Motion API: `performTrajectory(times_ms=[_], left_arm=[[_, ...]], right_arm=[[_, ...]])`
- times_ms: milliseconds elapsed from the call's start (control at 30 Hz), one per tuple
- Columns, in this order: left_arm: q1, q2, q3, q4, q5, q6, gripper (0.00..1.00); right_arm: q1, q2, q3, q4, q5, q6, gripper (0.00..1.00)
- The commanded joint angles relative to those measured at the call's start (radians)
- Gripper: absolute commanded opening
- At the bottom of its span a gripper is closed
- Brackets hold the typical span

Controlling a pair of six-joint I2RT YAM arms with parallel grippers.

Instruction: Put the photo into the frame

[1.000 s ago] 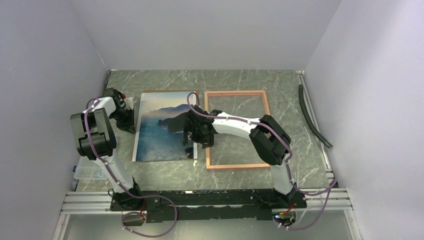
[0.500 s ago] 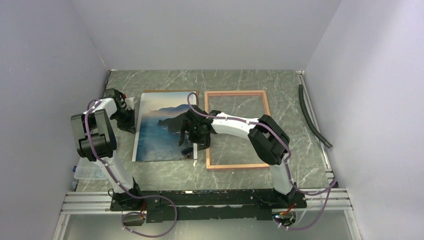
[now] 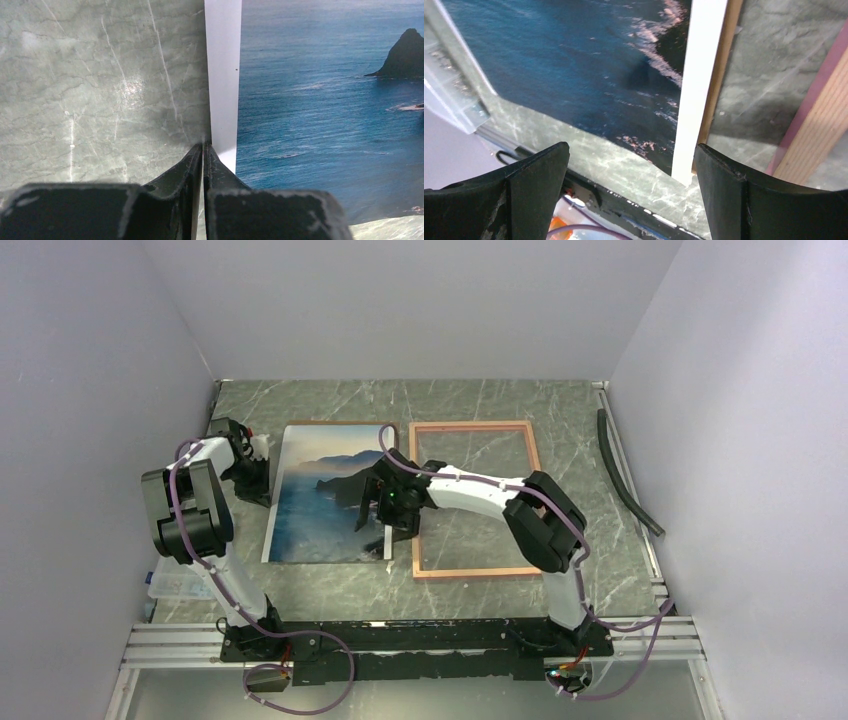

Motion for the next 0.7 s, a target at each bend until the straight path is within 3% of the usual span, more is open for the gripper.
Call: performTrajectory(times_ms=[0, 200, 367, 500, 667], left_arm=[[-0.019, 0.008, -0.038, -0.013, 0.025, -0.006, 0.11], [-0.019, 0.002, -0.044, -0.012, 0.025, -0.007, 0.11], [-0.018, 0.002, -0.039, -0.019, 0.022, -0.006, 0.1], [-0.018, 0.001, -0.031, -0.026, 0.023, -0.008, 0.1], [-0.018, 0.003, -0.021, -0.039, 0.034, -0.02, 0.09]], right_arm=[[0.001, -0.101, -0.002, 0.055, -0.031, 0.024, 1.0], [0.0, -0.117, -0.029, 0.086, -0.053, 0.039, 1.0], [-0.021, -0.178, -0.171, 0.324, -0.146, 0.112, 1.0], [-0.034, -0.179, -0.218, 0.348, -0.17, 0.14, 1.0], [-0.034, -0.185, -0.339, 0.503, -0.177, 0.243, 0.96]])
